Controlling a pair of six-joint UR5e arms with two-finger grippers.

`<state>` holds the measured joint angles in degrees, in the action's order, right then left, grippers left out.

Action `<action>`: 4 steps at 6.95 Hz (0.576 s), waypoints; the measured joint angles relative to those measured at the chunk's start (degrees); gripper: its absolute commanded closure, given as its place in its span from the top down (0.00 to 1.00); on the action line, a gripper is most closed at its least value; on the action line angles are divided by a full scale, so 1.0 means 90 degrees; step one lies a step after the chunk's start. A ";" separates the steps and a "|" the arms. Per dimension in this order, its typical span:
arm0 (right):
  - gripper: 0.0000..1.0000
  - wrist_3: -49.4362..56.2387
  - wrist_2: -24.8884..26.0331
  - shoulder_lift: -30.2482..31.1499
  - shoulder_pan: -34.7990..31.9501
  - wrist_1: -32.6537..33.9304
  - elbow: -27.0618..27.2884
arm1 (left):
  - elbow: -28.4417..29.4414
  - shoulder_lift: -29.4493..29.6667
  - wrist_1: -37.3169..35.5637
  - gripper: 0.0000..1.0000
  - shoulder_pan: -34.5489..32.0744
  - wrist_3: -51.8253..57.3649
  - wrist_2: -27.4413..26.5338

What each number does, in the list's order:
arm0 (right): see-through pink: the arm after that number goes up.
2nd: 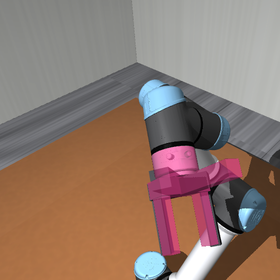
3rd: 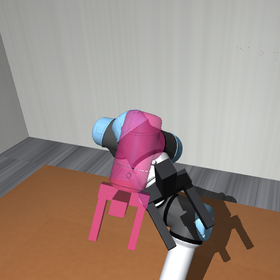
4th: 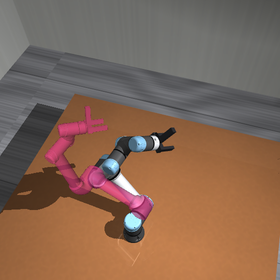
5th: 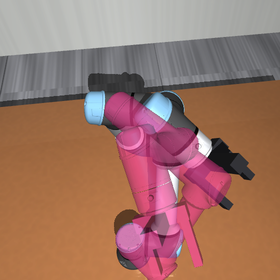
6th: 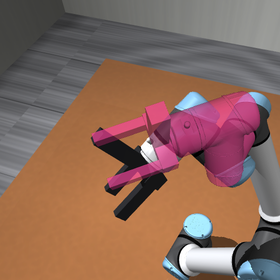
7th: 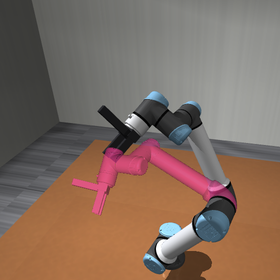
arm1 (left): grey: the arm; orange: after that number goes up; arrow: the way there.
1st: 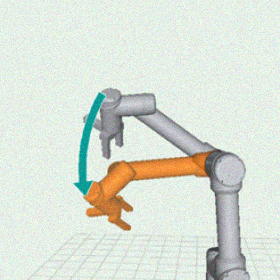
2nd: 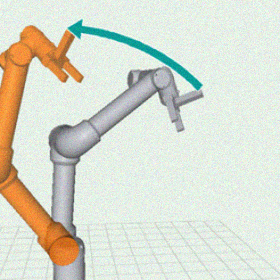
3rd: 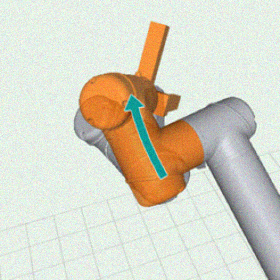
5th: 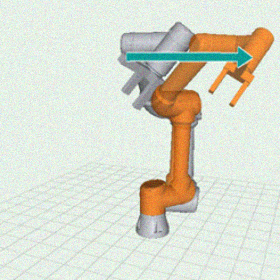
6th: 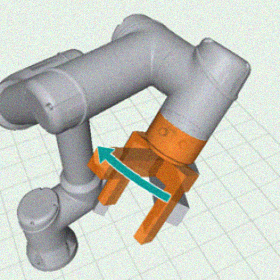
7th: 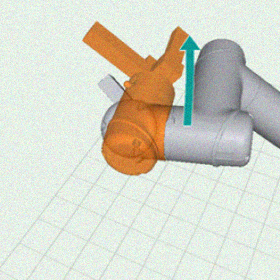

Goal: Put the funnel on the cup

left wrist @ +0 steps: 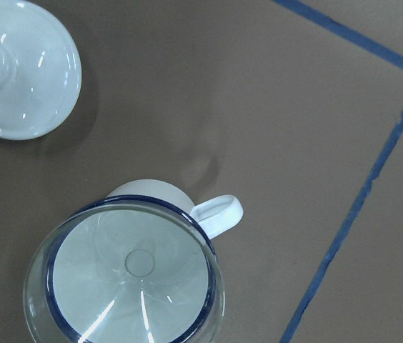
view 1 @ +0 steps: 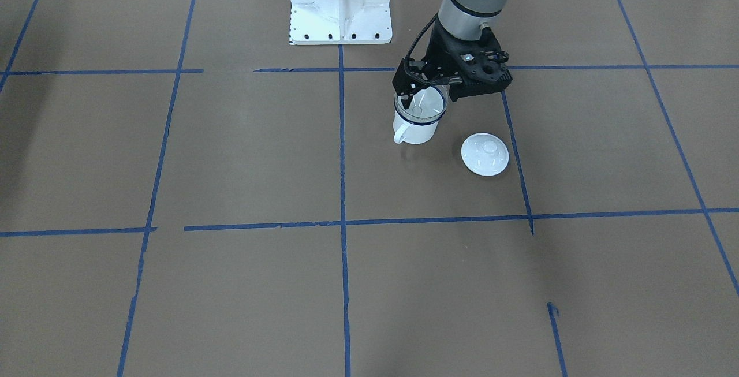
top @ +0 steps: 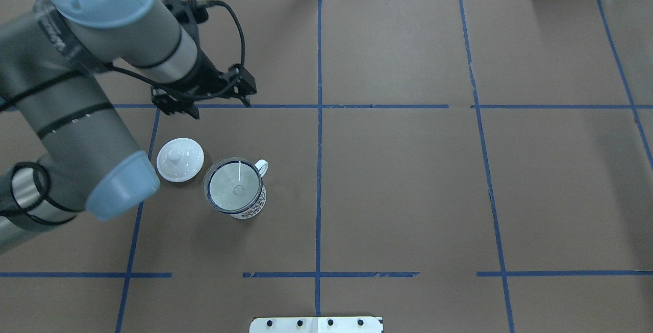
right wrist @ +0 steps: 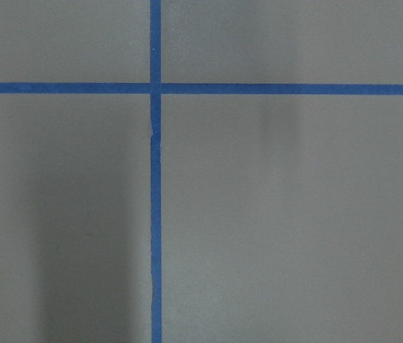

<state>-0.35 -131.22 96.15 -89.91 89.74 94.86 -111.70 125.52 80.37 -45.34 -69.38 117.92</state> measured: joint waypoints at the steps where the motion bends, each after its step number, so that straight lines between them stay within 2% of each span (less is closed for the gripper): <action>1: 1.00 0.0000 0.0000 0.0000 0.0000 0.0000 0.0000 | 0.0020 -0.0204 0.0183 1.00 -0.0473 0.1019 0.0000; 4: 1.00 0.0000 0.0000 0.0000 0.0000 0.0000 0.0000 | 0.0587 -0.1180 0.1098 1.00 -0.2048 0.3743 0.0247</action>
<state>-0.35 -131.22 96.15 -89.91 89.73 94.87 -106.42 114.90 90.25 -63.78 -35.69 120.14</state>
